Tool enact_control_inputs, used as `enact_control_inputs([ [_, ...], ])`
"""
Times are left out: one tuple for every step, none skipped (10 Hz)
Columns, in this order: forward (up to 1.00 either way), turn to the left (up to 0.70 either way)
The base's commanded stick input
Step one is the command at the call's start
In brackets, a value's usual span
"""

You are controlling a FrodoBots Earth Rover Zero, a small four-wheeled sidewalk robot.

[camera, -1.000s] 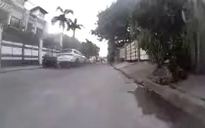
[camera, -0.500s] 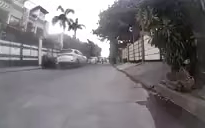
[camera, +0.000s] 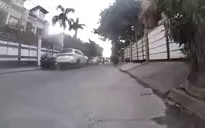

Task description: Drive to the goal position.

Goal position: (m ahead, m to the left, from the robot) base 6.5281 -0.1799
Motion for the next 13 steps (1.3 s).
enact_control_inputs([
  [1.00,-0.40],
  [1.00,-0.28],
  [1.00,0.00],
  [1.00,0.00],
  [1.00,0.00],
  [1.00,0.00],
  [1.00,0.00],
  [1.00,0.00],
  [1.00,0.00],
  [1.00,0.00],
  [1.00,0.00],
  [1.00,0.00],
  [1.00,0.00],
])
